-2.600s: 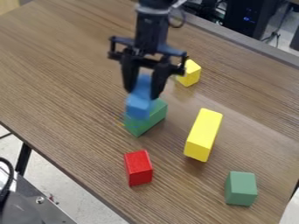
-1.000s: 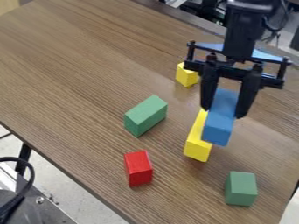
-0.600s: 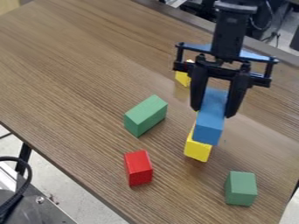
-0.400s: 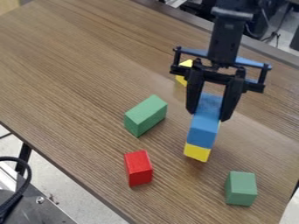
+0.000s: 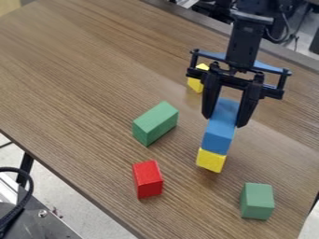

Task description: Put the blue rectangular block on top of the yellow block

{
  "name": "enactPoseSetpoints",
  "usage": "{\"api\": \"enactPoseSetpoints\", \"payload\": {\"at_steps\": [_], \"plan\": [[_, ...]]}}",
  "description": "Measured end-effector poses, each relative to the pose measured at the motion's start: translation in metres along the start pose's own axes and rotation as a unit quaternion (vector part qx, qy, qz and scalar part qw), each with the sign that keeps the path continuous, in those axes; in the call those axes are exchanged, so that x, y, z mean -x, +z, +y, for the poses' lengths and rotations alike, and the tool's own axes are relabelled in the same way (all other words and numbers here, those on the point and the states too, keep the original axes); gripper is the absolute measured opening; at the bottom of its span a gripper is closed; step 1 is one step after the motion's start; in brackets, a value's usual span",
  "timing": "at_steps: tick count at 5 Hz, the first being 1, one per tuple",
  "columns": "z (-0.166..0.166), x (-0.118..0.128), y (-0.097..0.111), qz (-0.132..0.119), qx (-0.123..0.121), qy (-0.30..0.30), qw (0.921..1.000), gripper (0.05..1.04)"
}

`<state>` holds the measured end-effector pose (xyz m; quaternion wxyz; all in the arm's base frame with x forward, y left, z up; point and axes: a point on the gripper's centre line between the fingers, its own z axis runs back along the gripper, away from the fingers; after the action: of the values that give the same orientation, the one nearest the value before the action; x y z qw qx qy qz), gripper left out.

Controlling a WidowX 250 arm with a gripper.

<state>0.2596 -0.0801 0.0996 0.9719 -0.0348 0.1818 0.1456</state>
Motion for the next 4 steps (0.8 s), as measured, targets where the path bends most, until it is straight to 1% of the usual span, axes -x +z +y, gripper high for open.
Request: {"api": "enactPoseSetpoints", "payload": {"at_steps": [1,2,3,4], "plan": [[-0.0009,-0.0022,0.0007,-0.006,0.002,-0.003,1.0000,0.552],[-0.0056,-0.0033,0.0017,-0.008,0.022,-0.014,0.9996,0.868],[-0.0020,-0.0021,0.0015,-0.016,0.034,-0.007,0.9993,1.013],[-0.0011,0.0006,0.0038,-0.020,0.041,-0.006,0.9990,1.005]]}}
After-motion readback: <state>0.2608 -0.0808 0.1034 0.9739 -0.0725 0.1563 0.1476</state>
